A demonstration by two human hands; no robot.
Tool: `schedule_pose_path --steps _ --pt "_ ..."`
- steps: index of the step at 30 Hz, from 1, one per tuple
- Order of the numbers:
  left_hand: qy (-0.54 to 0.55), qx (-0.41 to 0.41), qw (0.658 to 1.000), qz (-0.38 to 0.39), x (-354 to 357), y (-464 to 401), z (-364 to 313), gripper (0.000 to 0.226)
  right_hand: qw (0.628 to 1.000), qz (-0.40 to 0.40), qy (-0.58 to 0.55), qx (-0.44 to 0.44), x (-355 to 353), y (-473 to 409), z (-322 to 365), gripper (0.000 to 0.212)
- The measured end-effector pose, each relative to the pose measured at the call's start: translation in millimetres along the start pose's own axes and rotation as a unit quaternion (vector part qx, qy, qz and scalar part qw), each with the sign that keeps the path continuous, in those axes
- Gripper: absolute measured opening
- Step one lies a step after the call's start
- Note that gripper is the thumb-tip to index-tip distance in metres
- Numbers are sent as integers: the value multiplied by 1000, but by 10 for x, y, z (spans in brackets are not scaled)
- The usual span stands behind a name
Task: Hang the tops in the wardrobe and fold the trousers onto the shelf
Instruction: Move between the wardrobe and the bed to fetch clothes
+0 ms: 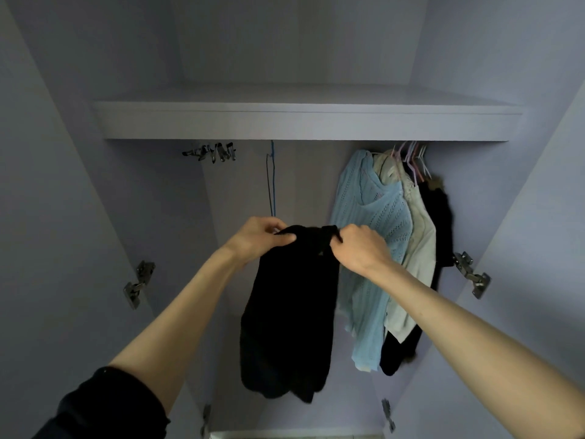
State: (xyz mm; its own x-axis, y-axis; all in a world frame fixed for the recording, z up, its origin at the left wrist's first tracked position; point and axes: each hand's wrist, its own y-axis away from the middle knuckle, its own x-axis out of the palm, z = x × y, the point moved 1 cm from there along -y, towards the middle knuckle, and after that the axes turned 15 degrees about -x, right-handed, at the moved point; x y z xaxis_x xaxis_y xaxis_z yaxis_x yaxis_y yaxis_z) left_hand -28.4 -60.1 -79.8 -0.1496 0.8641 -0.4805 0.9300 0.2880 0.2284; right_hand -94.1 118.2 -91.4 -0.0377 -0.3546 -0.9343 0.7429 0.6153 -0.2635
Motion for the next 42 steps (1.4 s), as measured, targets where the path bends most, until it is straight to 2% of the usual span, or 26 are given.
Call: schedule_pose_path --steps 2,4,6,8,11,13,15,16,18,21,23,26,28,30,32,34,38,42 --pt "-114 -2 992 -53 -58 -49 79 10 999 -31 -10 24 -19 -19 -79 31" --pt "-223 -46 965 -134 -171 -85 269 18 997 -54 -11 48 -73 -16 -230 22" --pt "-253 -118 943 -182 -301 -74 480 25 995 -58 15 79 -152 -23 -405 25" --pt "-256 -172 930 -199 -389 -48 601 21 992 -25 38 119 -202 -38 -567 33" --pt "-259 -185 925 -206 -427 -51 552 7 994 20 0 106 -171 -76 -652 45" --pt "-178 -176 952 -178 -377 -58 484 9 997 28 -64 31 -109 -72 -615 54" --pt "-13 -192 975 -108 -314 -36 418 10 992 15 -115 -47 -54 -52 -582 49" --pt "69 -211 972 -72 -295 -23 409 11 989 10 -135 -62 -48 -46 -590 42" --pt "205 -254 945 -20 -288 -24 455 11 984 21 -166 -55 -52 -43 -641 28" --pt "289 -282 915 2 -262 -85 527 17 976 94 -188 -63 -28 -38 -711 17" --pt "255 -278 926 -10 -222 -113 550 17 972 136 -181 -68 35 -42 -716 15" --pt "155 -243 957 -38 -158 -146 579 10 979 139 -123 -78 172 -88 -743 44" --pt "81 -213 972 -58 -182 -152 603 4 990 120 -46 -63 240 -148 -742 53" --pt "36 -199 975 -92 -261 -170 680 17 991 116 46 -42 270 -230 -750 51" --pt "17 -216 965 -150 -389 -206 813 28 987 133 88 -19 239 -362 -809 45" --pt "7 -236 951 -198 -509 -267 947 28 988 148 41 -13 204 -503 -865 41" --pt "-10 -222 956 -191 -575 -510 956 21 979 159 -112 -56 428 -836 -660 33" --pt "-58 -210 954 -204 -662 -862 932 7 968 196 -135 -80 934 -1222 -319 29"
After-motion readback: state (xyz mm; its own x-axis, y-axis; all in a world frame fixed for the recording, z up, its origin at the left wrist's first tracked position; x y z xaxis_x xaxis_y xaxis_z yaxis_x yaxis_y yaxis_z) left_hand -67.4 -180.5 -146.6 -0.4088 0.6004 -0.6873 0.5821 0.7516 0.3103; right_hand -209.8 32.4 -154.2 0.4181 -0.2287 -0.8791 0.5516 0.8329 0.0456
